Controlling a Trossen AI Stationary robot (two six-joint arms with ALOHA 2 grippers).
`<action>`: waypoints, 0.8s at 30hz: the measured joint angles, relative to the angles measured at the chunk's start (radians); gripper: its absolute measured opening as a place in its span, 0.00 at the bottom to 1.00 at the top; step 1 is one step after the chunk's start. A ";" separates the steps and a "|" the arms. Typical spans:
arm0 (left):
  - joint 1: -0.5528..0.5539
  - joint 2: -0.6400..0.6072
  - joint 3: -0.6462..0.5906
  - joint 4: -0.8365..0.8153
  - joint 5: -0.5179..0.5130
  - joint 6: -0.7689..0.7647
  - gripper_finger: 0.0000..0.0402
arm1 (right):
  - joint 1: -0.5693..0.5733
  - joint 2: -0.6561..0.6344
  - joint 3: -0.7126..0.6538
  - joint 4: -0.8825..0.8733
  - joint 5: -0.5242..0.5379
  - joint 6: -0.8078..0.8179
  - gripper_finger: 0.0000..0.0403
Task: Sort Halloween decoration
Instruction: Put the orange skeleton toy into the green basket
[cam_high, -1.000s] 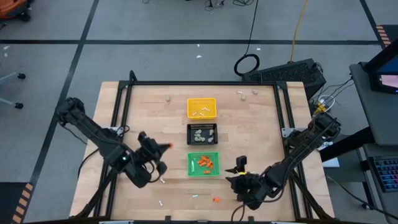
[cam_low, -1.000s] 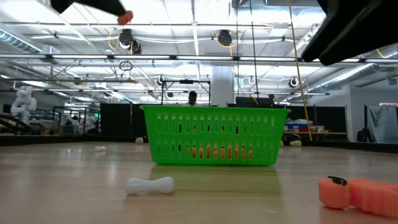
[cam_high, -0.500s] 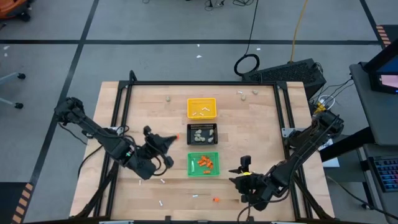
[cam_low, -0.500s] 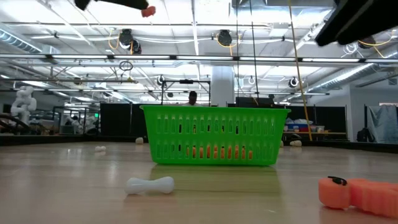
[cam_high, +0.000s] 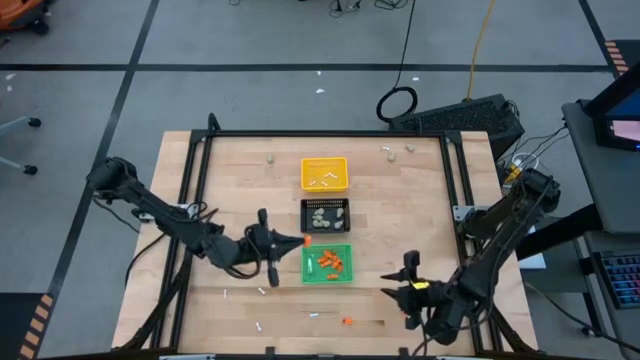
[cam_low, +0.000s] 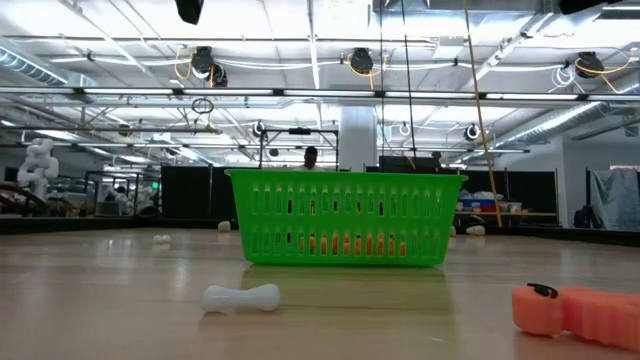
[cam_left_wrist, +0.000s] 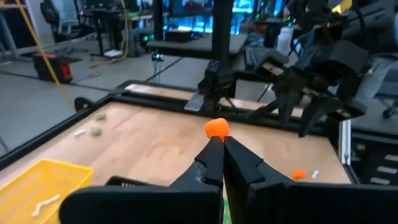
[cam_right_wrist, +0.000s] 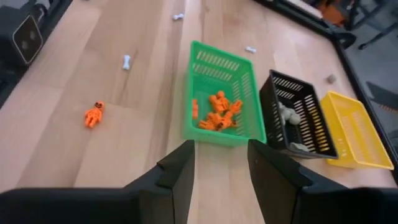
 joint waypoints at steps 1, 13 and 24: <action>0.005 0.000 -0.017 0.035 0.010 0.006 0.00 | 0.007 0.001 0.000 -0.001 0.014 0.012 0.34; 0.076 0.000 -0.182 0.353 0.167 0.004 0.00 | 0.015 0.071 0.000 0.022 0.152 0.084 0.34; 0.077 0.000 -0.183 0.357 0.197 0.069 0.00 | 0.015 0.093 0.000 0.025 0.173 0.068 0.34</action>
